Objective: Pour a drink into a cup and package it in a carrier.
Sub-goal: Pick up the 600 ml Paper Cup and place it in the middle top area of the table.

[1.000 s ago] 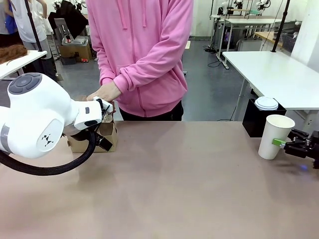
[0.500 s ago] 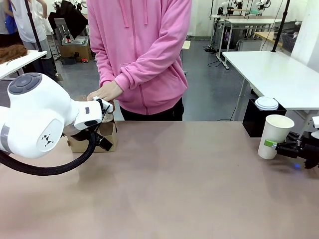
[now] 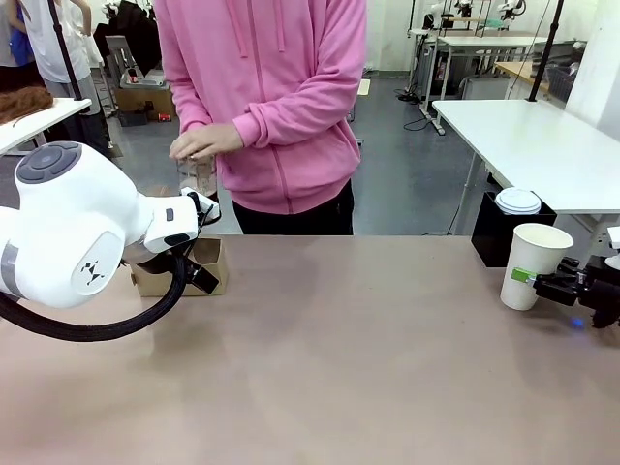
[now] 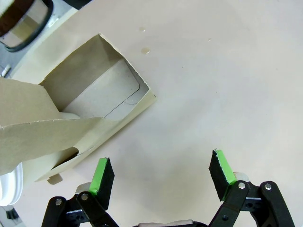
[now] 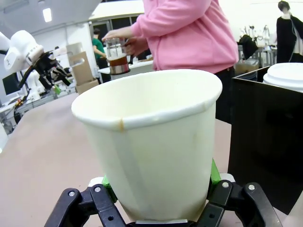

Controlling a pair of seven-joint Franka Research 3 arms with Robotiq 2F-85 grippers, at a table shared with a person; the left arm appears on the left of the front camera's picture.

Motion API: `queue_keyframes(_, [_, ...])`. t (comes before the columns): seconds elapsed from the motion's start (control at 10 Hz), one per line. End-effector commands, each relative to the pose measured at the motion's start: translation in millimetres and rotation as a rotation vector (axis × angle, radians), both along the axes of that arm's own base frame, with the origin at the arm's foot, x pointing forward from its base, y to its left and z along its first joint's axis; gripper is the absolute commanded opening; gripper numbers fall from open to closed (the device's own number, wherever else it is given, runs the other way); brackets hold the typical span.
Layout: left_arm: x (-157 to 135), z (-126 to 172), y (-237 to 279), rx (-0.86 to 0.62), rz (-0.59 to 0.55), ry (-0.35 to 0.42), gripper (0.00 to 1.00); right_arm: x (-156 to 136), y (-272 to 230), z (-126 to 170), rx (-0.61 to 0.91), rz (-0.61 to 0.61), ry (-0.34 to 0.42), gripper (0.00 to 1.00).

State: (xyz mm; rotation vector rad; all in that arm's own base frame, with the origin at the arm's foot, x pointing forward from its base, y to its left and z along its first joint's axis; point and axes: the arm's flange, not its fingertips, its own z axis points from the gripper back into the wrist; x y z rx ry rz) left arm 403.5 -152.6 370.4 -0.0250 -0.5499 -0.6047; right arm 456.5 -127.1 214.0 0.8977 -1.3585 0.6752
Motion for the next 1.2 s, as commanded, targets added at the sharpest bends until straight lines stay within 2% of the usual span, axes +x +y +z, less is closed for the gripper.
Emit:
queue_keyframes(0.0, [-0.1,0.1,0.7,-0.002,0.001,0.0,1.0,0.0,0.0,0.0,0.0,0.0,0.0,0.8])
queue_keyframes(0.1, [-0.1,0.1,0.7,-0.002,0.001,0.0,1.0,-12.1,3.6,18.8,-0.028,-0.045,0.026,0.8])
queue_keyframes(0.2, [-0.1,0.1,0.7,-0.002,0.001,0.0,1.0,-13.7,19.4,50.5,-0.028,-0.091,0.026,0.8])
queue_keyframes(0.4, [-0.1,0.1,0.7,-0.002,0.001,0.0,1.0,2.6,63.0,97.2,-0.004,-0.121,0.058,0.8])
queue_keyframes(0.6, [-0.1,0.1,0.7,-0.002,0.001,0.0,1.0,32.8,121.5,122.9,-0.003,-0.091,0.057,0.8])
queue_keyframes(0.9, [-0.1,0.1,0.7,-0.002,0.001,0.0,1.0,82.8,210.1,125.4,0.0,-0.04,0.038,0.8])
queue_keyframes(1.1, [-0.1,0.1,0.7,-0.002,0.001,0.0,1.0,120.7,252.5,98.2,-0.03,-0.04,0.025,0.8])
